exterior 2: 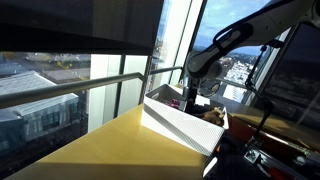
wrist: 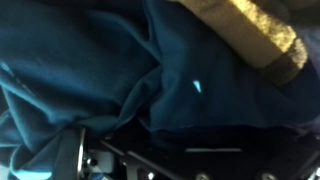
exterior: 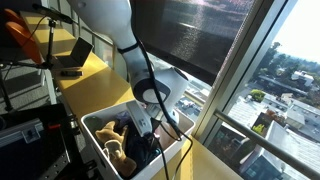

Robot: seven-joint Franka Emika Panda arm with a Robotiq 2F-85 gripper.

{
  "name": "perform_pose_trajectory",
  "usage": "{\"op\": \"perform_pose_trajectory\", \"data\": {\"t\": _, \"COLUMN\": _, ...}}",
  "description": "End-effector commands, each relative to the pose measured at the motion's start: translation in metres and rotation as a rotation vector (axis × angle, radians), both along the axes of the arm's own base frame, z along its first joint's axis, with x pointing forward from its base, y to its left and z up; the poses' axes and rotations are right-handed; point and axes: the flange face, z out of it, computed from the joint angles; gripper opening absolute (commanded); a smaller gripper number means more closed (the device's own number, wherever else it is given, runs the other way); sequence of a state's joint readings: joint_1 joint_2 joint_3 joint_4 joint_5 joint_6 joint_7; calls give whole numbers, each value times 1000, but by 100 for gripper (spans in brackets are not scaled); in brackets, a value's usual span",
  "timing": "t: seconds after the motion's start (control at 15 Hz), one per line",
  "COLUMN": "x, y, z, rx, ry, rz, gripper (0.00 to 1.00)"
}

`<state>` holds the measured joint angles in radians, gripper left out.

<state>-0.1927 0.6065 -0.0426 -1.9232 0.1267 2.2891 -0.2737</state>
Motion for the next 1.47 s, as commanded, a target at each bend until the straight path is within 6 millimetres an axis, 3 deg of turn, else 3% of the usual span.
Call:
{"op": "perform_pose_trajectory", "data": {"t": 0.0, "x": -6, "y": -3, "z": -19, "rx": 17, "ry": 18, "rz": -1, "gripper": 66}}
{"op": "perform_pose_trajectory", "data": {"t": 0.33, "x": -23, "y": -13, "z": 23, "rx": 13, "ry": -15, "rz": -26, "gripper": 29}}
{"op": "perform_pose_trajectory", "data": {"t": 0.6, "x": -39, "y": -13, "z": 78, "rx": 13, "ry": -60, "rz": -36, "gripper": 1}}
{"op": "perform_pose_trajectory", "data": {"t": 0.93, "x": -48, "y": -6, "z": 171, "rx": 4, "ry": -156, "rz": -25, "gripper": 0}}
{"op": "perform_pose_trajectory", "data": {"t": 1.2, "x": -52, "y": 7, "z": 271, "rx": -6, "ry": -266, "rz": -7, "gripper": 0}}
{"op": "perform_pose_trajectory", "data": {"t": 1.4, "x": -58, "y": 30, "z": 348, "rx": -21, "ry": -379, "rz": 28, "gripper": 0}}
